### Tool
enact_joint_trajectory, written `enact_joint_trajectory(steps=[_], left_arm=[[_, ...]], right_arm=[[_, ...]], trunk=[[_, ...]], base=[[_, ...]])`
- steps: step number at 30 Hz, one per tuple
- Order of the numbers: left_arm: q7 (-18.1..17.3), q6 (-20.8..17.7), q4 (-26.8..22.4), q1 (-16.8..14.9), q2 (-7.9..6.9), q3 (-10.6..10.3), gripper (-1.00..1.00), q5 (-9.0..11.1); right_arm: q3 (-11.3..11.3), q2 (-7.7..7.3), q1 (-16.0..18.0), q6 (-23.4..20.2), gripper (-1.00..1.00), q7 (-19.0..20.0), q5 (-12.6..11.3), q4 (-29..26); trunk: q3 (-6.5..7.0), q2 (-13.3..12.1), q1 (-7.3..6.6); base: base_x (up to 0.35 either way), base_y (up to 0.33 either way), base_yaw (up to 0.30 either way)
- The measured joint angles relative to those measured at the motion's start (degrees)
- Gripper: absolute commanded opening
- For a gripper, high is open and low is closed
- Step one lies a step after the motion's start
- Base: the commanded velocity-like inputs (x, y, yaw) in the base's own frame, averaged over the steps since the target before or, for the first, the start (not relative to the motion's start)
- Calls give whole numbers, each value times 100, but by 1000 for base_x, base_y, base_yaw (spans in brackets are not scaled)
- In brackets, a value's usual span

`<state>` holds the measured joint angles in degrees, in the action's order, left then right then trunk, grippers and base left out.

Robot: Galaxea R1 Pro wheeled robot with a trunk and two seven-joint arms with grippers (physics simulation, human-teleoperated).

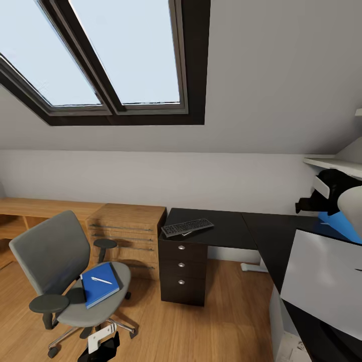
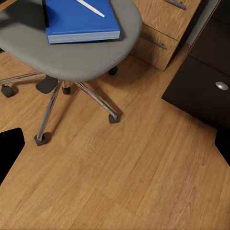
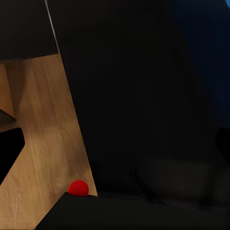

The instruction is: In the bedroom, organize the workspace by keeping the computer under the desk, ensuring the monitor is on the desk, placing the keyboard on the desk next to the monitor, placing the mouse on the desk next to the keyboard, moving the folder from the swivel chair onto the desk next to the mouse, stacking the notebook on top of the folder with the pen on top of the notebook, and positioning the swivel chair next to the desk.

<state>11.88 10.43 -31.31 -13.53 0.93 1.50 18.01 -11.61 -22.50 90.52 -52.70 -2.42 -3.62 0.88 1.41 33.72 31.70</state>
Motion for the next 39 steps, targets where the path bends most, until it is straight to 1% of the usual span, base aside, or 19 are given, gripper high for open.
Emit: enact_joint_trajectory(steps=[6, 9, 20, 25, 31, 39], left_arm=[[0, 1, 0, 0, 0, 0, 100, 0], [0, 1, 0, -1, 0, 0, 100, 0], [0, 1, 0, 0, 0, 0, 100, 0], [0, 1, 0, -1, 3, 0, 100, 0], [0, 1, 0, 0, 8, 0, 100, 0], [0, 1, 0, -2, 9, 0, 100, 0]], right_arm=[[-2, -5, -123, 1, 100, -7, 8, 0], [-1, -13, -239, 1, 100, -9, 7, 0], [-10, -17, -449, -3, 100, -12, 14, 0], [-15, -13, -498, -7, 100, -7, 58, 0], [-26, -10, -521, -15, 100, 3, 214, 0], [-26, -9, -523, -16, 100, 11, 236, 0]], trunk=[[0, 0, 0], [0, 0, 0], [0, 0, 0], [0, 0, 0], [0, 0, 0], [0, 0, 0]], base=[[0, 0, 0], [0, 0, 0], [0, 0, 0], [0, 0, 0], [0, 0, 0], [-23, 0, 0]])
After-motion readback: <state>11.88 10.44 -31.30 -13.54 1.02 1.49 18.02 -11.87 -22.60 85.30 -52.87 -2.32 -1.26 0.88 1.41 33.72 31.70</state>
